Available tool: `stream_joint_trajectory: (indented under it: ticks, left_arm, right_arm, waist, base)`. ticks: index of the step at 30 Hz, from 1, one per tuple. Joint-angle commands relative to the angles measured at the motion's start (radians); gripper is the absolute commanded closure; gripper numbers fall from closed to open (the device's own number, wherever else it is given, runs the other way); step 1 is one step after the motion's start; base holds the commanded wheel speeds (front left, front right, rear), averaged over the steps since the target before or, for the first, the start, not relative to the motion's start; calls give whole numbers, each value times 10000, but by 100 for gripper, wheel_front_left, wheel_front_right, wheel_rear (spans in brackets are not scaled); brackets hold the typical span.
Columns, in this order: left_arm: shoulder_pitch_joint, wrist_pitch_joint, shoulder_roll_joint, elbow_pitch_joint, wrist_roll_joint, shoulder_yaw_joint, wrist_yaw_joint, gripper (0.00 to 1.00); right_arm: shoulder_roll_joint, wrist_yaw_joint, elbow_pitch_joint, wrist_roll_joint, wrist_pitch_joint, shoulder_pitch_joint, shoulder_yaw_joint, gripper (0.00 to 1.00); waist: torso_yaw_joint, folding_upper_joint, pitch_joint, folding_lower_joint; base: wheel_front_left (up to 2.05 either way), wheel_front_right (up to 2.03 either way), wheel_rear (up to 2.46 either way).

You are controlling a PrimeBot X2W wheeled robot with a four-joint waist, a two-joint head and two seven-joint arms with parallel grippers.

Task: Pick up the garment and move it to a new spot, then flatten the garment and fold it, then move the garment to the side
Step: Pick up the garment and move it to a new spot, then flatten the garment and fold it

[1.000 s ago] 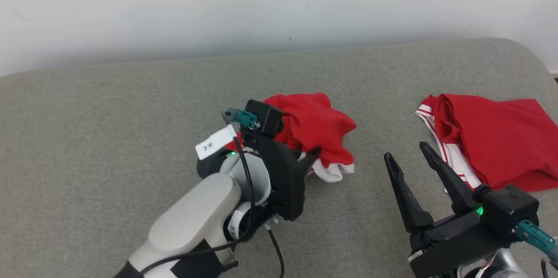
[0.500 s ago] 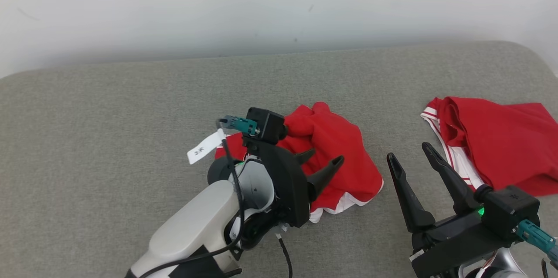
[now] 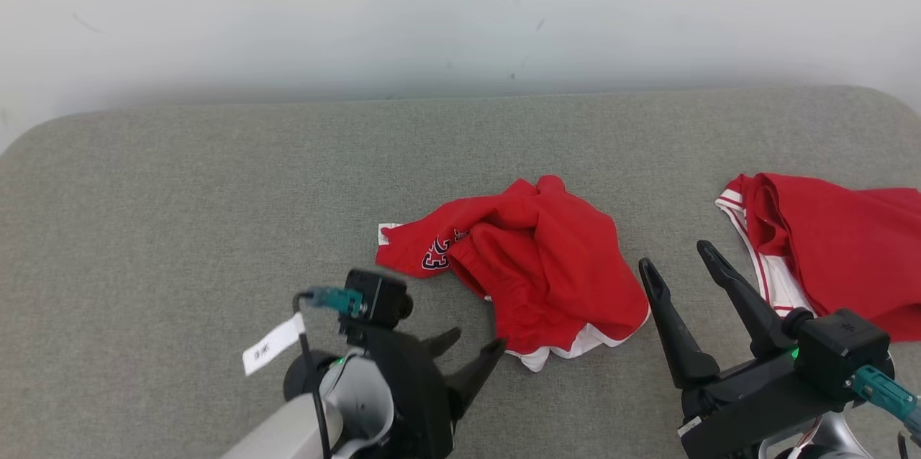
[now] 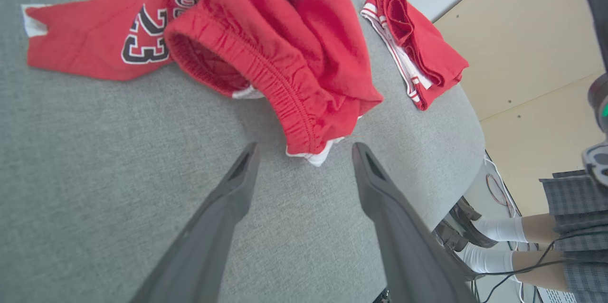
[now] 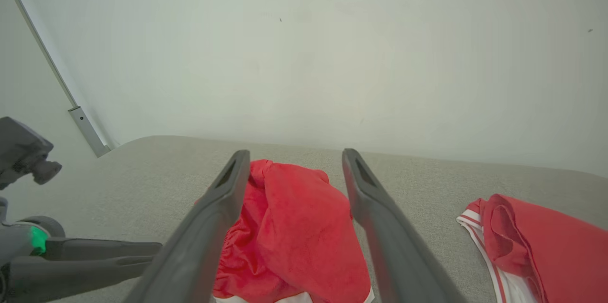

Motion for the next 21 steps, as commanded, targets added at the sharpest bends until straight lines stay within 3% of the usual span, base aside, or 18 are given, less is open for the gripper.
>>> stream_joint_trajectory:
  ticks: [1,11,21]
  left_arm:
    - [319,-200,171,-105,59,3,70,0]
    - [818,-1479,-216,729,397,-71,12,0]
    - [500,-1808,-417,1670,564,-148,-141,0]
  right_arm:
    - [-13,-9,-73,-78,35,-4,-37,0]
    - [-13,-9,-212,-446,154,-60,-412,0]
    - [-11,-9,-264,-380,40,-115,-609,0]
  waist:
    - [-35,-1,24,0]
    - [-667,-1,449,0]
    - [-1424,-1,950,0]
  base:
    - [0,0,0]
    - [0,0,0]
    - [0,0,0]
